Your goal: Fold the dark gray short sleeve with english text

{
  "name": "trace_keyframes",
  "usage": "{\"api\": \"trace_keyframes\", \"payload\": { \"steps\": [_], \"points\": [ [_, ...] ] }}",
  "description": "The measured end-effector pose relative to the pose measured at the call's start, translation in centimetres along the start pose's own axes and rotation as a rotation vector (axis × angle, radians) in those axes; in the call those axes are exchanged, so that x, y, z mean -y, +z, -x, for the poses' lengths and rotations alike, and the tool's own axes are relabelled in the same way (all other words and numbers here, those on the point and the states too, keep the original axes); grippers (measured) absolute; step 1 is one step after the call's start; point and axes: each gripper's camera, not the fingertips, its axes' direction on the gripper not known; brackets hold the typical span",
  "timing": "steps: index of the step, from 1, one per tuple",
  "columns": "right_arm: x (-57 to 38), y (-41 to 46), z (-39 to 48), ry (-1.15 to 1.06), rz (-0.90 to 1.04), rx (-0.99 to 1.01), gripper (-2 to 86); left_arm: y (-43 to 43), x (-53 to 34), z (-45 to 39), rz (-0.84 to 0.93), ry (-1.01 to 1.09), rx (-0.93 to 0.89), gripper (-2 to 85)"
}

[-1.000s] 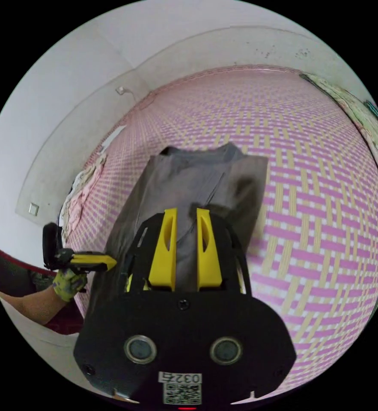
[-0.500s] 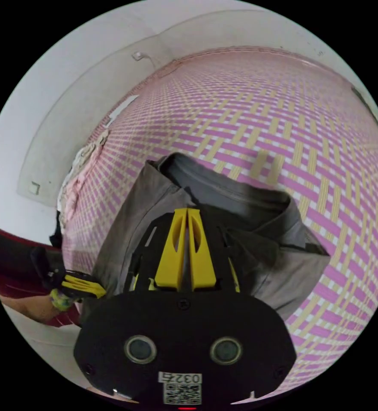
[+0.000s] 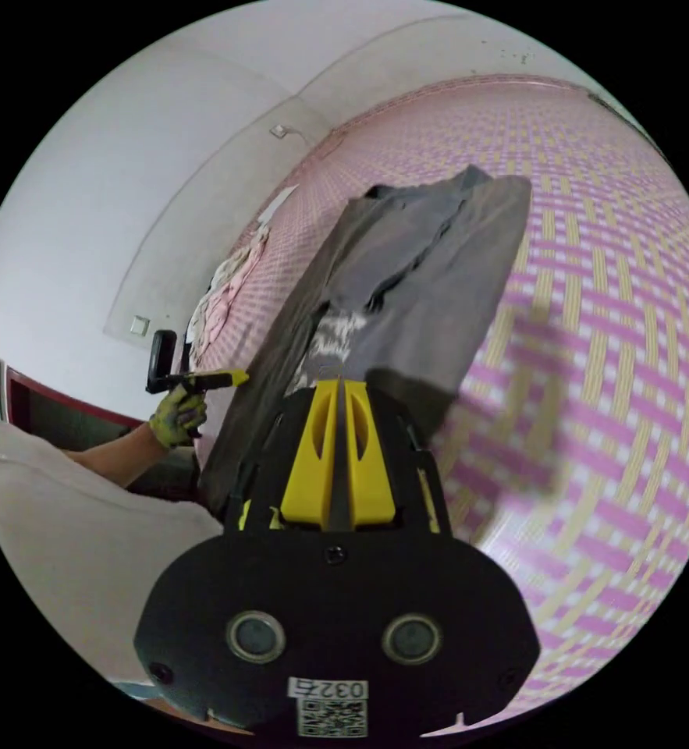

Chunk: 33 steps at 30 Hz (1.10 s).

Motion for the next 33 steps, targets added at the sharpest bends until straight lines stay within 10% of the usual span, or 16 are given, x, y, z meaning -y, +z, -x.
{"api": "trace_keyframes", "payload": {
  "steps": [13, 33],
  "points": [
    [-16.0, 3.0, 6.4, -0.099, 0.233, 0.086, 0.7, -5.2, -18.8, 0.7, 0.005, -0.205, 0.168, 4.0],
    [-27.9, -4.1, 3.0, 0.357, 0.07, 0.085, 7.0, -4.1, -20.2, 7.5, 0.251, 0.077, -0.175, 4.0]
  ]
}}
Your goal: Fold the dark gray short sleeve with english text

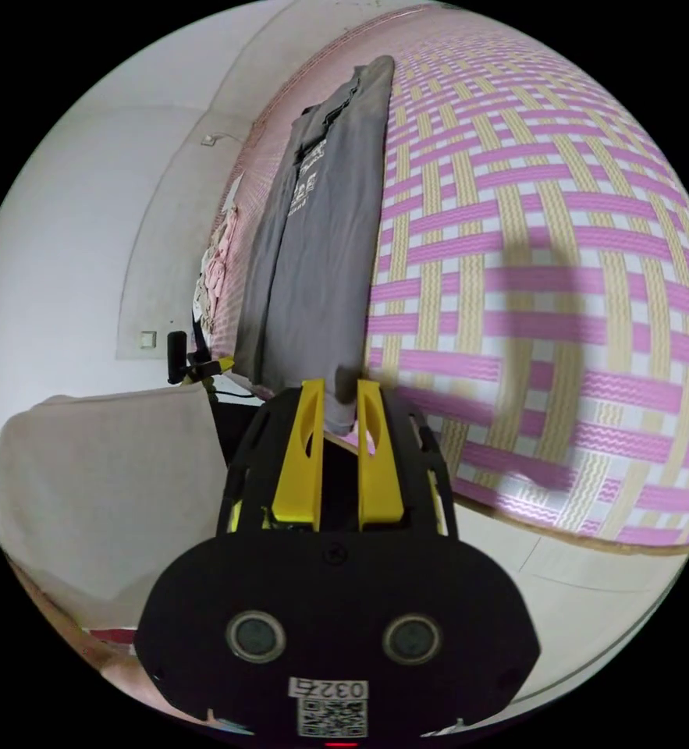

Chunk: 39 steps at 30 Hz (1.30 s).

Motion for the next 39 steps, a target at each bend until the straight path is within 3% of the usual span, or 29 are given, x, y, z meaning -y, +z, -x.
{"api": "trace_keyframes", "payload": {
  "steps": [12, 20, 24, 29, 39],
  "points": [
    [-0.5, 1.2, -0.6, 0.052, 0.064, 0.059, 3.7, 0.8, 0.0, 4.5, 0.022, -0.055, -0.134, -0.6],
    [-2.4, 1.7, 0.4, -0.013, 0.137, 0.134, -0.1, 2.0, -2.6, 4.3, 0.096, -0.003, -0.173, -1.6],
    [-2.0, 0.1, 1.2, -0.063, 0.097, 0.18, -0.2, 0.1, -1.7, 4.0, 0.052, 0.019, -0.213, -1.6],
    [2.8, -5.2, 3.2, -0.201, -0.076, 0.252, 0.0, -6.0, 4.4, 1.3, -0.129, 0.139, -0.227, -1.7],
    [12.9, -8.1, 1.5, -0.224, -0.193, 0.267, 0.4, -7.9, 16.9, 2.4, -0.152, 0.103, -0.158, -1.7]
  ]
}}
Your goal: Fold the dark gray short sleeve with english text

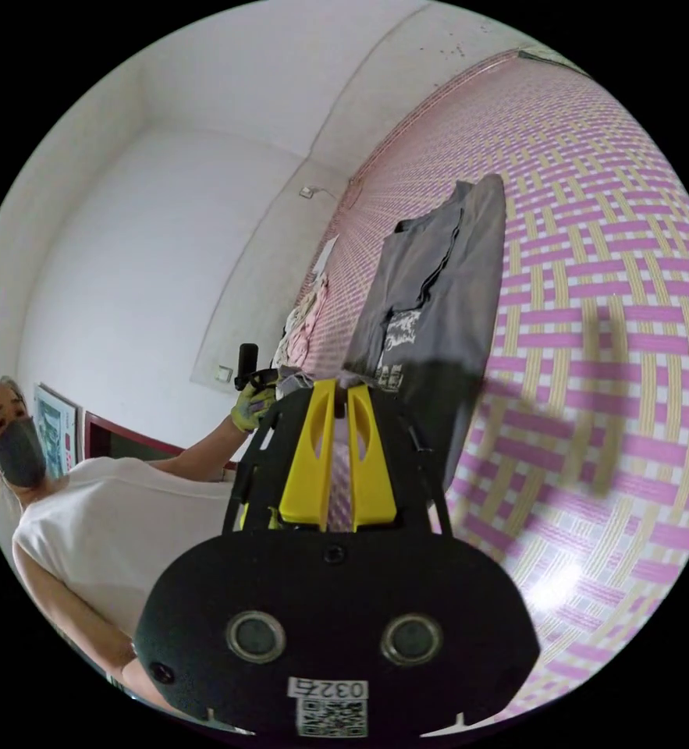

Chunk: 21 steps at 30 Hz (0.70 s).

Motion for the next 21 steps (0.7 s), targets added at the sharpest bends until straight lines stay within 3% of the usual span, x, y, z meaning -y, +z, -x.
{"api": "trace_keyframes", "payload": {
  "steps": [9, 13, 21],
  "points": [
    [5.9, 1.1, -3.0, 0.061, -0.021, 0.011, 1.1, 1.0, 7.0, 4.5, -0.035, -0.124, -0.01, -1.5],
    [8.2, 2.9, -4.8, 0.102, -0.01, -0.046, 5.6, 2.0, 8.3, 7.2, -0.096, -0.218, -0.023, 1.5],
    [5.0, 1.8, -8.0, 0.202, -0.075, -0.069, 7.9, 1.9, 2.9, 7.5, -0.188, -0.23, 0.04, 3.8]
  ]
}}
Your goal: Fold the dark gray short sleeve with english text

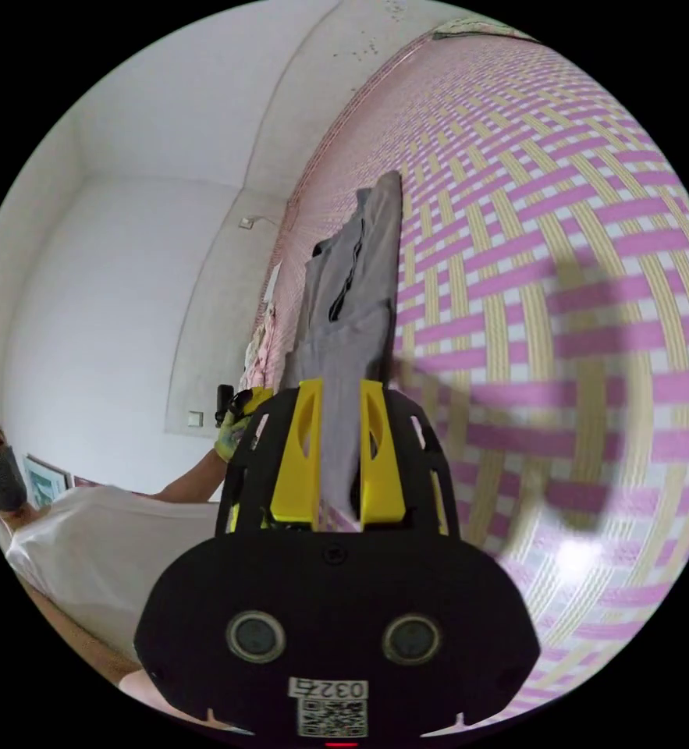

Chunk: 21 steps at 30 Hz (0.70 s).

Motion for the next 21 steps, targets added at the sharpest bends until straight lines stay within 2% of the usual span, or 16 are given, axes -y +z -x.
{"api": "trace_keyframes", "payload": {
  "steps": [2, 5, 14, 18, 21],
  "points": [
    [-3.0, -0.1, -0.2, -0.012, 0.041, -0.034, 7.9, 0.6, -3.4, -0.8, 0.064, 0.044, 0.089, 5.4],
    [-6.5, 0.4, 0.3, -0.047, 0.088, -0.061, 7.9, 2.0, -6.8, -2.2, 0.137, 0.11, 0.111, 6.3],
    [-8.4, 4.1, 3.6, -0.192, 0.215, -0.191, 7.8, 7.2, -8.6, -7.4, 0.285, 0.357, 0.255, 4.9],
    [-8.6, 4.7, 5.0, -0.267, 0.266, -0.265, 7.8, 7.6, -9.1, -8.8, 0.294, 0.417, 0.336, 3.5],
    [-9.0, 5.0, 5.9, -0.319, 0.274, -0.307, 7.0, 6.9, -9.5, -10.0, 0.222, 0.444, 0.356, 3.2]
  ]
}}
